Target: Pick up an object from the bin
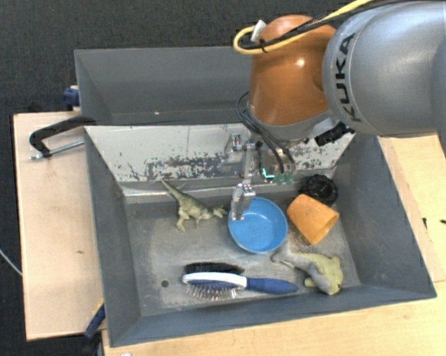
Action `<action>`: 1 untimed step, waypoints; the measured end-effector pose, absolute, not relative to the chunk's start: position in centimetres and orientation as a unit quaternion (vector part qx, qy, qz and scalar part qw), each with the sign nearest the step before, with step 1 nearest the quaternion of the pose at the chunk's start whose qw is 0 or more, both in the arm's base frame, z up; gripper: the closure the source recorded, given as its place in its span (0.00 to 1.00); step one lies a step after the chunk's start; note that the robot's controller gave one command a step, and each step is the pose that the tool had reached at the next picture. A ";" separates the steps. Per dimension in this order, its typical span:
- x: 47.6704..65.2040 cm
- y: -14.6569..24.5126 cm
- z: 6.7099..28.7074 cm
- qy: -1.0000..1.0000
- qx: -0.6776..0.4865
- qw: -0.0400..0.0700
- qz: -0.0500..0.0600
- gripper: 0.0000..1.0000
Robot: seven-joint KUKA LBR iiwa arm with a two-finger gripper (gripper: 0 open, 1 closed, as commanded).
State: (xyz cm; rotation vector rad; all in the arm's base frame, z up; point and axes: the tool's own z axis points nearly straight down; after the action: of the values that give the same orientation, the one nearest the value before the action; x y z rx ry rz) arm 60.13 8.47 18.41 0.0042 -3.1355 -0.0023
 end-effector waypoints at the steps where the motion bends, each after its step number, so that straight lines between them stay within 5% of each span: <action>1: 58.5 2.1 7.5 -0.980 0.198 -0.007 -0.001 0.00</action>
Offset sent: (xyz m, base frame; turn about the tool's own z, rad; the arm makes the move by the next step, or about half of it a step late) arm -0.0208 -0.0659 -0.1141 -0.3994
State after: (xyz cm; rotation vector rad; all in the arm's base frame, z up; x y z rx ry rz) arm 58.53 2.06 7.53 0.6264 -3.0936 -0.0024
